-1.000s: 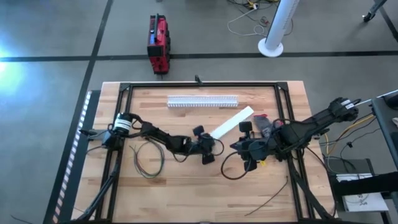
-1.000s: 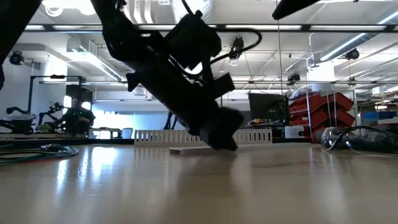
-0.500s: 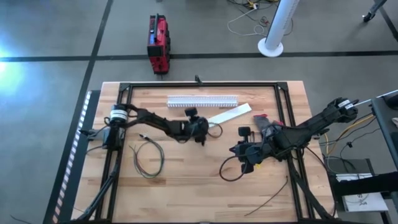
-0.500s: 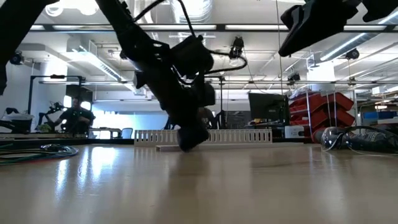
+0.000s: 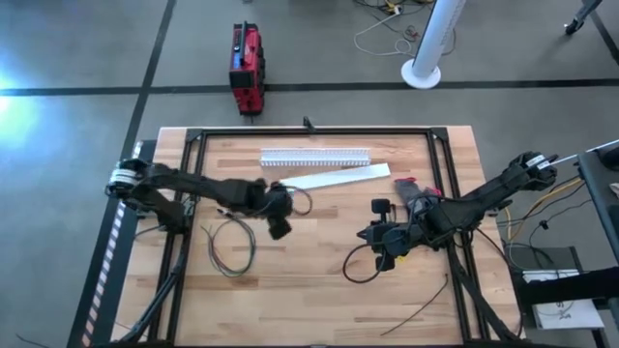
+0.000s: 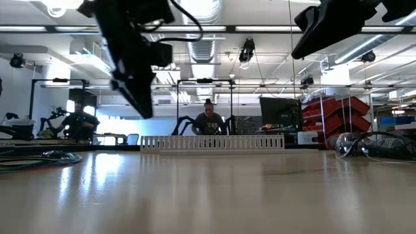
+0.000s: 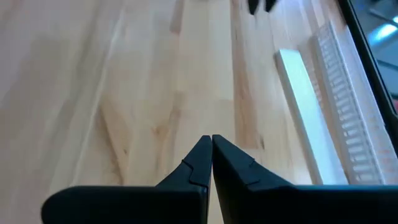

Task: Ziptie cables
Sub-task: Wrap the cables together using a black zip tie

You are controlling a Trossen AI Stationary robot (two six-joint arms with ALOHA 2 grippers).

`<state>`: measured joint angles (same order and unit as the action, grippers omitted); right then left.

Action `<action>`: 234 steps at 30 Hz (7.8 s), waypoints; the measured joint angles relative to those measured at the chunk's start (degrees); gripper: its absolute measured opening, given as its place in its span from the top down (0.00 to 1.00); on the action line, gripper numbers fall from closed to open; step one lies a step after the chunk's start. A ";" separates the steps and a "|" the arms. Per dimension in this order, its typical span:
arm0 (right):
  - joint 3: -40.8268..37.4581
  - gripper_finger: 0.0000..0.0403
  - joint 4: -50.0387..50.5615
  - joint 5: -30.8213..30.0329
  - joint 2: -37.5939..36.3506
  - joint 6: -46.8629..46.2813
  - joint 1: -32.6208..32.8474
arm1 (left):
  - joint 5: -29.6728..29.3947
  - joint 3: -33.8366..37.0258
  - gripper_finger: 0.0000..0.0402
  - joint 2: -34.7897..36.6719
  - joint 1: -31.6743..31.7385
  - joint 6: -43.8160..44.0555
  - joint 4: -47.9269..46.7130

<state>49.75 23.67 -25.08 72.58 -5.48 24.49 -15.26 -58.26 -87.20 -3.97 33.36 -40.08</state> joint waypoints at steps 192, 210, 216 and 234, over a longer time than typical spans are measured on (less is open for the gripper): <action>0.45 1.00 31.62 36.20 11.14 -49.30 1.60 | -25.84 -5.71 1.00 -2.64 -12.79 -41.74 16.20; 6.26 1.00 8.81 5.49 16.90 -30.06 -12.36 | -25.03 8.62 1.00 15.83 -13.10 -44.01 22.57; 6.24 1.00 -0.91 5.96 21.96 -24.45 -16.77 | -15.42 19.50 1.00 16.52 -12.99 -59.12 48.69; 6.21 1.00 -6.58 5.55 23.18 -20.72 -19.65 | -21.46 7.43 1.00 -8.85 -14.22 -68.82 65.07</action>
<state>55.96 17.09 -19.53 95.76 -26.20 4.84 -36.72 -50.83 -96.05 -18.19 -35.46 24.99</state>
